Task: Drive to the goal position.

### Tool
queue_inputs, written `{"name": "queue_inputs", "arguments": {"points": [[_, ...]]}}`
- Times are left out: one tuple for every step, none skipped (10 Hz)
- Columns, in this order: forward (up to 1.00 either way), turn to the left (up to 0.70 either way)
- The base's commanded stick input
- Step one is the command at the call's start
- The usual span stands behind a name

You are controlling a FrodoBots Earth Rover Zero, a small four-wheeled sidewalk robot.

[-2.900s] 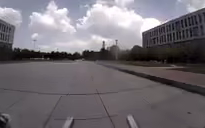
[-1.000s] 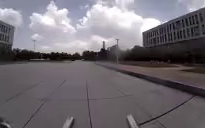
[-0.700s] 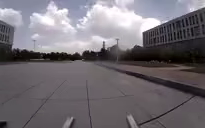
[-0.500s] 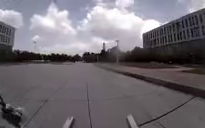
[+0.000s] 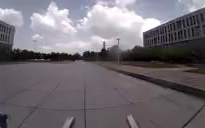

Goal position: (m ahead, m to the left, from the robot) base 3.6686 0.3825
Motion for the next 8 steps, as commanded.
{"name": "queue_inputs", "arguments": {"points": [[0.70,0.00],[0.70,0.00],[0.70,0.00],[0.70,0.00],[0.70,0.00],[0.70,0.00],[0.70,0.00],[0.70,0.00]]}}
